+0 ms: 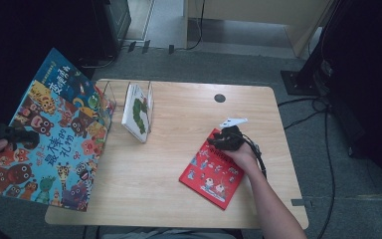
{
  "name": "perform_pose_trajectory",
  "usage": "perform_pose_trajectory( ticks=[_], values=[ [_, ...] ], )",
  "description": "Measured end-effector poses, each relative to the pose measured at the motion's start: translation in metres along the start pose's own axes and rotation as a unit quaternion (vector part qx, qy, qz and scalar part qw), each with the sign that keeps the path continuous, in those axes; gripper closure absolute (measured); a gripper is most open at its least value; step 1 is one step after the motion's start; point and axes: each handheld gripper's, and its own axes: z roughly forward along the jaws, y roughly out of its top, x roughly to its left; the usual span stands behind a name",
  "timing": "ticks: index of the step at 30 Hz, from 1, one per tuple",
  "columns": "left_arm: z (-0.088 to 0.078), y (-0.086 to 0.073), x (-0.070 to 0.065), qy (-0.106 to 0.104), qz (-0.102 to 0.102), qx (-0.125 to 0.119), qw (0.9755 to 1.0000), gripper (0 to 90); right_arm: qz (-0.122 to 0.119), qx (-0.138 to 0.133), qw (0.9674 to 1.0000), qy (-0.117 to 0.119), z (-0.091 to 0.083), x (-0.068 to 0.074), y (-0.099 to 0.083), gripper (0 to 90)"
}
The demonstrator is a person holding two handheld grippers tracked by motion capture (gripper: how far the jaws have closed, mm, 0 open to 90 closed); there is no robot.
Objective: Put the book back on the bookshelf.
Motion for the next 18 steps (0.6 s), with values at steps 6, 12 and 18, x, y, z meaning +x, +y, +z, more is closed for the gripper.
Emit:
perform_pose_trajectory(
  ticks=[6,12,18],
  values=[
    [-0.002,0.019,0.007,0.011,-0.016,-0.01,0.9998,79.7,-0.001,-0.001,1.0,0.001,0.0,0.0,0.0,58.6],
    [0.0,0.045,0.009,0.018,-0.025,-0.017,0.9994,79.6,0.005,-0.006,0.9999,0.007,0.001,0.001,0.0,59.2],
    [0.008,0.072,0.007,0.015,-0.029,-0.032,0.999,79.4,0.007,-0.009,0.9999,0.008,0.001,0.0,-0.001,58.9]
  ],
)
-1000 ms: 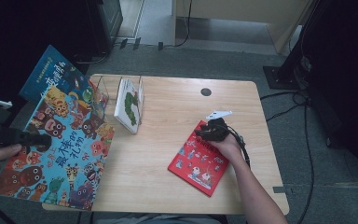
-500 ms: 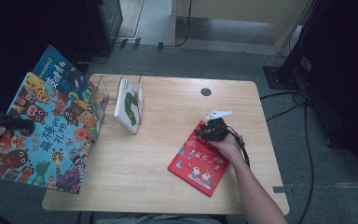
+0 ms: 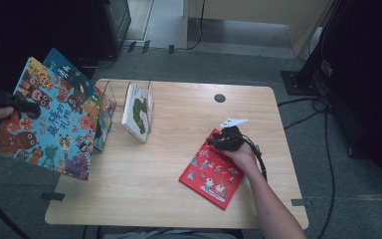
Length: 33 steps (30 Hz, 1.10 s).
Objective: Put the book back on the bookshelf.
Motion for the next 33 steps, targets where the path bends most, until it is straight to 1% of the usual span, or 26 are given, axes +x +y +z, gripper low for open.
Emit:
perform_pose_trajectory(
  ticks=[2,3,4,5,7,9,11,13,15,19,22,24,27,29,32,33],
  values=[
    [0.002,0.007,-0.002,-0.001,0.003,-0.005,1.0,79.4,-0.002,0.0,1.0,-0.001,0.0,0.001,0.0,58.9],
    [0.004,0.01,-0.004,-0.002,0.001,-0.008,1.0,79.4,-0.002,-0.002,1.0,-0.002,0.0,0.001,0.0,59.0],
    [0.007,0.015,-0.006,-0.003,0.005,-0.008,0.9999,79.4,-0.004,-0.003,1.0,-0.004,0.0,0.002,-0.001,59.0],
    [0.009,0.018,-0.007,-0.005,0.007,-0.008,0.9999,79.4,-0.005,-0.004,1.0,-0.003,0.0,0.004,-0.002,58.9],
    [0.015,0.025,-0.009,-0.006,0.009,-0.01,0.9999,79.4,0.001,-0.008,1.0,0.002,-0.001,0.005,-0.004,58.9],
    [0.021,0.031,-0.012,0.002,0.015,-0.006,0.9999,79.1,-0.003,-0.012,0.9999,0.002,-0.002,0.006,-0.006,58.9],
    [0.027,0.037,-0.014,0.006,0.018,-0.003,0.9998,79.0,-0.005,-0.009,0.9999,0.002,-0.004,0.007,-0.008,58.6],
    [0.033,0.042,-0.015,0.012,0.021,0.002,0.9997,78.9,-0.001,-0.008,1.0,0.004,-0.006,0.009,-0.009,58.3],
    [0.038,0.047,-0.016,0.016,0.024,0.005,0.9996,78.9,-0.008,-0.015,0.9999,-0.001,-0.008,0.011,-0.013,58.0],
    [0.047,0.056,-0.018,0.022,0.027,0.004,0.9994,78.9,-0.01,-0.012,0.9999,-0.004,-0.012,0.014,-0.017,57.5],
    [0.054,0.06,-0.019,0.025,0.028,0.006,0.9993,78.7,-0.012,-0.015,0.9998,-0.01,-0.016,0.017,-0.022,57.3],
    [0.06,0.063,-0.02,0.028,0.034,0.01,0.999,78.6,-0.014,-0.014,0.9997,-0.012,-0.019,0.018,-0.025,57.3],
    [0.067,0.066,-0.022,0.033,0.04,0.014,0.9986,78.1,-0.01,-0.015,0.9997,-0.015,-0.024,0.018,-0.029,57.2],
    [0.071,0.068,-0.022,0.032,0.037,0.014,0.9987,77.6,-0.01,-0.014,0.9997,-0.018,-0.027,0.018,-0.032,57.2],
    [0.072,0.071,-0.024,0.048,0.042,0.013,0.9979,78.2,-0.006,-0.014,0.9996,-0.022,-0.031,0.017,-0.035,56.9],
    [0.071,0.071,-0.025,0.061,0.042,0.011,0.9972,78.9,-0.005,-0.016,0.9996,-0.024,-0.032,0.016,-0.036,56.8]
  ],
)
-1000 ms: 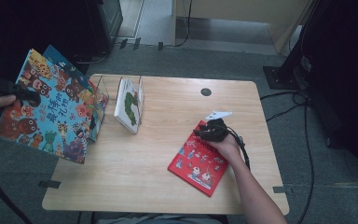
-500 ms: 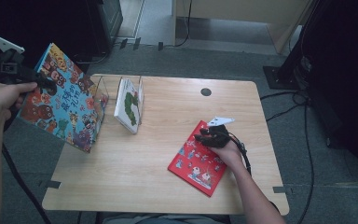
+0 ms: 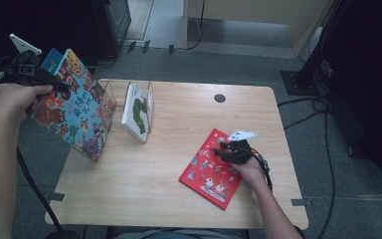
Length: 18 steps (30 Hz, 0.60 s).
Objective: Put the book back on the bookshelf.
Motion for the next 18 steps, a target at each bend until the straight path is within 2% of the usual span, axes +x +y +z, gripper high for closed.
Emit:
perform_pose_trajectory(
  ticks=[1,8,15,17,18],
  values=[
    [-0.001,0.0,0.001,0.009,-0.004,-0.004,0.9999,79.3,0.002,0.001,1.0,0.0,-0.001,-0.001,0.0,56.7],
    [-0.007,-0.001,-0.003,-0.002,0.011,-0.012,0.9999,72.7,0.003,-0.001,1.0,-0.004,-0.005,-0.003,-0.004,56.2],
    [-0.022,-0.001,-0.004,0.006,0.019,-0.02,0.9996,66.4,0.004,-0.002,1.0,-0.005,-0.005,-0.004,-0.004,56.2],
    [-0.031,-0.002,-0.002,0.021,0.02,-0.026,0.9993,64.7,0.005,-0.002,1.0,-0.004,-0.005,-0.004,-0.004,56.2],
    [-0.031,-0.002,-0.002,0.021,0.02,-0.026,0.9993,64.5,0.005,-0.002,1.0,-0.005,-0.005,-0.005,-0.004,56.2]
  ],
)
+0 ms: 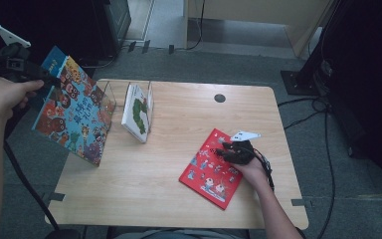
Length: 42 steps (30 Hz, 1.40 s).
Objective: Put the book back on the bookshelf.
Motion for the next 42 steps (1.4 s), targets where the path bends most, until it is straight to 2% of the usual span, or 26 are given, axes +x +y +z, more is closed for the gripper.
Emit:
perform_pose_trajectory(
  ticks=[2,4,7,12,16,21,26,29,30,34,36,39,42],
  values=[
    [-0.013,-0.003,0.002,-0.016,-0.006,-0.025,0.9995,66.3,0.002,0.0,1.0,0.0,0.0,0.0,0.0,56.3],
    [-0.022,-0.005,-0.001,-0.024,0.0,-0.047,0.9986,67.4,0.0,0.0,1.0,-0.001,-0.001,-0.001,0.0,56.2],
    [-0.02,-0.01,-0.008,-0.033,0.02,-0.031,0.9988,66.1,0.005,0.001,1.0,-0.002,-0.001,-0.003,0.0,56.2],
    [0.004,-0.021,-0.021,-0.077,0.033,-0.008,0.9965,67.4,0.009,0.004,0.9999,-0.004,-0.002,-0.005,0.0,56.3],
    [0.027,-0.029,-0.032,-0.09,0.047,0.011,0.9947,67.9,0.014,0.005,0.9999,-0.004,-0.004,-0.006,0.0,56.3],
    [0.048,-0.038,-0.05,-0.099,0.068,0.02,0.9926,66.7,0.017,0.004,0.9998,-0.007,-0.006,-0.008,-0.001,56.2],
    [0.07,-0.048,-0.067,-0.125,0.084,0.028,0.9882,66.3,0.025,-0.004,0.9996,-0.009,-0.011,-0.009,-0.002,56.3],
    [0.085,-0.053,-0.08,-0.13,0.102,0.034,0.9857,65.6,0.025,-0.004,0.9996,-0.013,-0.015,-0.01,-0.005,56.3],
    [0.085,-0.053,-0.08,-0.13,0.102,0.034,0.9857,65.2,0.027,-0.003,0.9995,-0.015,-0.017,-0.01,-0.007,56.3],
    [0.106,-0.058,-0.098,-0.145,0.121,0.041,0.9812,64.9,0.031,-0.003,0.9993,-0.022,-0.024,-0.011,-0.013,56.3],
    [0.113,-0.06,-0.107,-0.151,0.135,0.038,0.9785,66.4,0.035,-0.003,0.999,-0.027,-0.029,-0.012,-0.017,56.3],
    [0.124,-0.064,-0.119,-0.161,0.151,0.046,0.9742,65.3,0.038,-0.004,0.9988,-0.032,-0.035,-0.012,-0.023,56.4],
    [0.135,-0.068,-0.13,-0.16,0.168,0.057,0.9712,63.1,0.043,-0.002,0.9984,-0.037,-0.041,-0.013,-0.03,56.9]
  ],
)
